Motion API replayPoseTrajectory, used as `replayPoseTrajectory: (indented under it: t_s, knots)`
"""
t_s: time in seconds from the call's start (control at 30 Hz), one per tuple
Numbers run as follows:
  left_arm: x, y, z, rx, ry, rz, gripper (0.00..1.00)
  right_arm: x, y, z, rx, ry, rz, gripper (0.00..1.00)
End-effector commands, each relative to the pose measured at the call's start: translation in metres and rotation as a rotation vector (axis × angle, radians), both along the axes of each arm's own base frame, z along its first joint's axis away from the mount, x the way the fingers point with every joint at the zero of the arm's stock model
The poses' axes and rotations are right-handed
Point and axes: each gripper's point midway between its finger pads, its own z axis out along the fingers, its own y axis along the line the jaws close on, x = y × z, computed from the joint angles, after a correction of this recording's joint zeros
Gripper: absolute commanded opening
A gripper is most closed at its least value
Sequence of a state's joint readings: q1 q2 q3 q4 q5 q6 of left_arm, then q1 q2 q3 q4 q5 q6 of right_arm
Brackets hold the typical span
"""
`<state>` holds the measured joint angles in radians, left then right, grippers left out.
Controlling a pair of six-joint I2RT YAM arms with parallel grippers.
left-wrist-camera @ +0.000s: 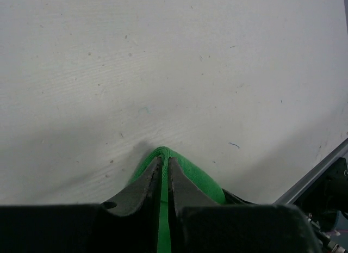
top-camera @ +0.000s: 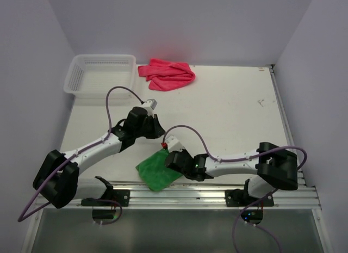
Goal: Roll the towels
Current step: Roll the towel
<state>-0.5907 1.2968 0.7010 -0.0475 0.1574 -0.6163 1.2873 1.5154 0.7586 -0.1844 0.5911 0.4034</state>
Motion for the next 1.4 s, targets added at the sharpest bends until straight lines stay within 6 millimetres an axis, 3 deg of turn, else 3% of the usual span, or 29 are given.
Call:
replayPoseTrajectory:
  t_s: [0.0, 0.03, 0.1, 0.13, 0.2, 0.23, 0.27, 0.47, 0.83, 0.97, 1.1, 1.37]
  knots:
    - [0.0, 0.002, 0.015, -0.022, -0.037, -0.012, 0.13, 0.01, -0.001, 0.018, -0.112, -0.151, -0.067, 0.0]
    - [-0.002, 0.003, 0.014, -0.022, -0.035, -0.011, 0.13, 0.009, 0.0, 0.011, -0.157, -0.166, -0.065, 0.0]
    - [-0.003, 0.005, 0.013, -0.018, -0.036, -0.009, 0.12, 0.004, 0.013, 0.016, -0.198, -0.211, -0.048, 0.0]
    - [-0.004, 0.005, 0.013, -0.016, -0.034, -0.011, 0.12, 0.001, 0.016, 0.007, -0.244, -0.219, -0.033, 0.0]
    - [-0.006, 0.007, 0.014, -0.016, -0.036, -0.01, 0.12, -0.007, 0.03, 0.011, -0.271, -0.255, -0.003, 0.0]
    - [-0.007, 0.008, 0.013, -0.015, -0.035, -0.008, 0.12, -0.009, 0.032, 0.0, -0.329, -0.268, 0.013, 0.0]
    - [-0.009, 0.008, 0.015, -0.021, -0.038, -0.01, 0.12, -0.01, 0.038, 0.006, -0.358, -0.274, 0.02, 0.0]
    - [-0.017, 0.01, 0.01, -0.029, -0.023, -0.025, 0.12, -0.024, 0.06, -0.017, -0.526, -0.282, 0.123, 0.0]
    - [-0.041, 0.006, -0.013, -0.094, 0.019, -0.077, 0.1, -0.035, 0.056, -0.065, -0.739, -0.219, 0.201, 0.0]
    - [-0.049, 0.005, -0.014, -0.127, 0.016, -0.096, 0.09, -0.034, 0.045, -0.071, -0.799, -0.21, 0.213, 0.0]
    - [-0.063, 0.005, -0.02, -0.159, 0.024, -0.112, 0.09, -0.039, 0.047, -0.082, -0.799, -0.166, 0.235, 0.0]
    - [-0.07, 0.007, -0.013, -0.177, -0.011, -0.117, 0.1, -0.042, 0.055, -0.089, -0.78, -0.13, 0.255, 0.0]
